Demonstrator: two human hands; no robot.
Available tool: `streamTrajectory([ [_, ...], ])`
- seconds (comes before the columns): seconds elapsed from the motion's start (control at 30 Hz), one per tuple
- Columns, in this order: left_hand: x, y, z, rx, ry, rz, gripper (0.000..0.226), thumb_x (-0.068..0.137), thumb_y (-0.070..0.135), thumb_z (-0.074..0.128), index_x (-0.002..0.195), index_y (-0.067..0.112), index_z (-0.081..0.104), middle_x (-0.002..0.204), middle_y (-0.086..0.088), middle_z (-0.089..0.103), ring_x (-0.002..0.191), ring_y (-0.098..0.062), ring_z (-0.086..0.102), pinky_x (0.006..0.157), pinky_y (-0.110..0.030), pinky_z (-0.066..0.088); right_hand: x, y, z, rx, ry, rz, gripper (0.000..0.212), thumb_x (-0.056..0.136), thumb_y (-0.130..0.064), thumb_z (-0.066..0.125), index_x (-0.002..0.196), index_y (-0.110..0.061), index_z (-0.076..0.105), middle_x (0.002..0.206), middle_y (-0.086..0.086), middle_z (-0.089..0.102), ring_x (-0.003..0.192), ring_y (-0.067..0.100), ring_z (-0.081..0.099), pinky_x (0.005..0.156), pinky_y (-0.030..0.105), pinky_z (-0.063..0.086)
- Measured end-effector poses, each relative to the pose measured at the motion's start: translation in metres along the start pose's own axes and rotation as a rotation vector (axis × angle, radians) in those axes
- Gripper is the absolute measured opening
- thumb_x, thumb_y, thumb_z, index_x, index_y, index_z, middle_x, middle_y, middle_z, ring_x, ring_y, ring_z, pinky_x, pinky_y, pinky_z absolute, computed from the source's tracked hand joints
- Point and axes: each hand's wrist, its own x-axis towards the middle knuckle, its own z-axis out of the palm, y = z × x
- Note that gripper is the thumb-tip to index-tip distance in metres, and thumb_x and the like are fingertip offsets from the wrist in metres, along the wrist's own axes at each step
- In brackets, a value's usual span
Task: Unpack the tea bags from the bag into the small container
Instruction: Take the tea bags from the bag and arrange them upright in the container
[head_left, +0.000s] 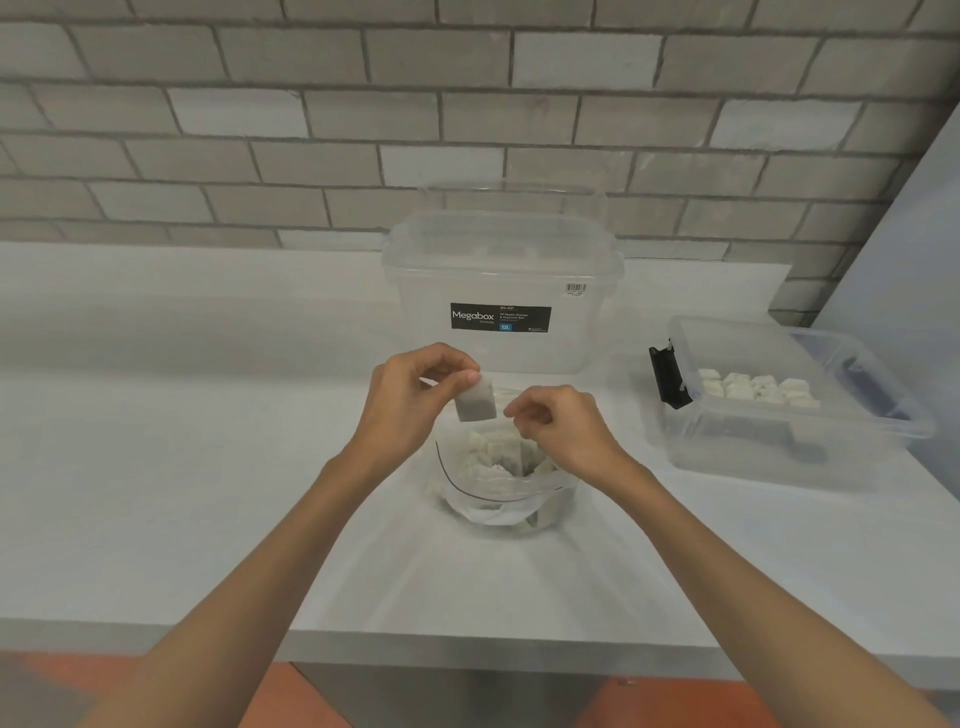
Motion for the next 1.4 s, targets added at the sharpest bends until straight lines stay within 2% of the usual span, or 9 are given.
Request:
streamTrajectory([
  [0.23,0.000,-0.005,0.000,0.053,-0.037,-0.021,0.008,0.086,0.018,0.070,0.081,0.023,0.071,0.078,0.014,0.070,0.070,0.005,0.059,0.066,-0.007,0.041,0.013,0.012,0.023,-0.418,-0.266,-0.012,0.033,0.087,-0.009,0.058,0.120,-0.009,0.062,0.121,0.012,0.054,0.105,0.028,0.057,0.082,0.029,0.047],
  [0.47,-0.001,-0.010,-0.006,0.068,-0.052,-0.102,0.011,0.089,0.013,0.064,0.087,0.024,0.065,0.077,0.004,0.072,0.072,-0.009,0.064,0.070,-0.017,0.047,0.011,0.008,0.013,-0.305,-0.176,0.008,0.009,0.082,-0.005,0.059,0.086,-0.009,0.066,0.090,0.002,0.060,0.083,0.019,0.058,0.068,0.024,0.046],
  [0.57,-0.001,-0.011,-0.008,0.089,-0.071,-0.100,0.017,0.088,0.009,0.063,0.078,0.023,0.066,0.080,0.004,0.072,0.074,-0.010,0.066,0.074,-0.019,0.050,0.009,0.006,-0.007,-0.048,-0.036,0.095,0.009,0.086,-0.005,0.060,0.082,-0.014,0.063,0.076,0.003,0.065,0.066,0.013,0.062,0.058,0.017,0.046],
  [0.67,0.001,-0.013,-0.007,0.085,-0.109,-0.130,0.021,0.087,0.007,0.063,0.077,0.024,0.072,0.085,0.008,0.073,0.083,-0.010,0.067,0.081,-0.023,0.052,0.002,-0.001,-0.022,0.478,0.071,0.303,0.012,0.086,0.000,0.061,0.084,-0.011,0.059,0.074,0.007,0.066,0.058,0.014,0.067,0.052,0.022,0.051],
  [0.83,0.001,-0.005,0.006,-0.049,-0.175,-0.186,0.005,0.085,0.024,0.071,0.088,0.025,0.075,0.091,0.014,0.074,0.086,-0.004,0.068,0.083,-0.020,0.049,-0.008,-0.006,-0.027,1.368,-0.099,0.574,0.011,0.089,0.003,0.058,0.089,-0.008,0.056,0.090,0.011,0.073,0.082,0.019,0.074,0.060,0.024,0.057],
  [1.0,0.002,0.013,0.021,-0.214,-0.177,-0.102,0.009,0.084,0.023,0.074,0.087,0.014,0.074,0.085,0.003,0.075,0.081,-0.005,0.070,0.081,-0.015,0.048,-0.012,-0.011,-0.013,1.605,-0.227,0.576,0.021,0.080,-0.005,0.065,0.098,-0.012,0.054,0.102,0.009,0.073,0.089,0.015,0.072,0.061,0.023,0.056],
  [1.13,0.011,0.017,0.024,-0.199,-0.129,-0.066,0.008,0.083,0.018,0.074,0.077,0.013,0.072,0.075,0.001,0.072,0.072,-0.005,0.066,0.074,-0.013,0.047,-0.013,-0.017,-0.015,1.322,-0.177,0.508,0.010,0.083,-0.007,0.066,0.088,-0.012,0.060,0.095,0.009,0.073,0.085,0.016,0.071,0.063,0.024,0.054],
  [1.27,0.027,0.022,0.019,-0.012,-0.121,-0.025,0.009,0.083,0.020,0.074,0.076,0.025,0.071,0.078,0.012,0.070,0.069,0.005,0.061,0.069,-0.010,0.046,-0.004,-0.017,-0.038,0.432,0.283,0.141,0.018,0.085,-0.006,0.066,0.095,-0.022,0.065,0.089,-0.004,0.071,0.081,0.012,0.065,0.069,0.019,0.048],
  [1.4,0.040,0.036,0.017,0.158,-0.190,0.094,0.010,0.086,0.022,0.071,0.078,0.029,0.069,0.078,0.021,0.067,0.074,0.013,0.057,0.069,-0.001,0.038,0.004,-0.032,-0.077,0.128,0.323,-0.208,0.019,0.089,-0.018,0.064,0.103,-0.030,0.068,0.095,-0.016,0.065,0.081,0.001,0.059,0.069,0.007,0.043],
])
